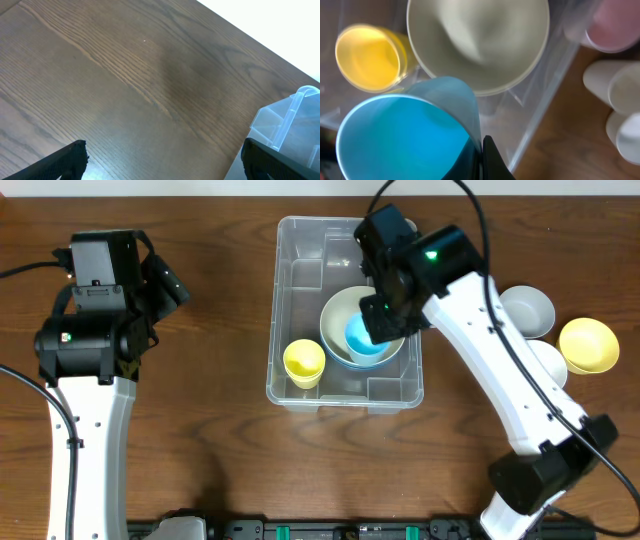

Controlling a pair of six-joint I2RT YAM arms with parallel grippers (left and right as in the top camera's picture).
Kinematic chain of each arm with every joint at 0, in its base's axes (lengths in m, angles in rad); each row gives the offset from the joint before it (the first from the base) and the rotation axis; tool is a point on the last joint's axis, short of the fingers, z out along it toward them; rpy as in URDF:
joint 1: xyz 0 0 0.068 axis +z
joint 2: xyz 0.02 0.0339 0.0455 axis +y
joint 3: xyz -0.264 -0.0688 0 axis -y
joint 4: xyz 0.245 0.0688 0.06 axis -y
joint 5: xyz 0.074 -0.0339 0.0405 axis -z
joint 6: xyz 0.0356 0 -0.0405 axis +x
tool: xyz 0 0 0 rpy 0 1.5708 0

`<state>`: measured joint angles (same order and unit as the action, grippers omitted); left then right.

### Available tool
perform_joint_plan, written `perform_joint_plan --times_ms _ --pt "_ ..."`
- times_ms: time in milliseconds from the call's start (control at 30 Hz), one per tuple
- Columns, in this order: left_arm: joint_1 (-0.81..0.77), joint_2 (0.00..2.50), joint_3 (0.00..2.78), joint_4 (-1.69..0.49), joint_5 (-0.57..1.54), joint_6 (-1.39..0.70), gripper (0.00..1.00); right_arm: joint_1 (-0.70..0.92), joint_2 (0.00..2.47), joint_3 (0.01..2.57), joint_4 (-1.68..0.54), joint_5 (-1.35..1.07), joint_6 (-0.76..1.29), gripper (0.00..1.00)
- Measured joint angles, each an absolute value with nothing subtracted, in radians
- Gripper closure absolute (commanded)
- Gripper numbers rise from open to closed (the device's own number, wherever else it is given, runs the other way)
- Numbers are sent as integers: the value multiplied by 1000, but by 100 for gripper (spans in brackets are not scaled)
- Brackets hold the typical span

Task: Pack container

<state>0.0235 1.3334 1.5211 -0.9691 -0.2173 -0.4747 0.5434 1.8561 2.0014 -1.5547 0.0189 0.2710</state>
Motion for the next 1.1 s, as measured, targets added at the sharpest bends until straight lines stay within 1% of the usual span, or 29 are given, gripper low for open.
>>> perform_joint_plan --times_ms 133,367,700,1100 --pt "23 1333 1521 -969 -217 -475 2 543 1844 2001 -1598 19 266 99" --pt "23 1333 1521 -969 -217 -475 2 544 1844 1929 -1596 19 255 99" --pt "23 1333 1521 -969 -217 -475 2 554 1845 1755 -1472 -21 229 99" --pt "23 1333 1521 -969 -217 -475 2 554 1844 1693 -1403 -31 219 99"
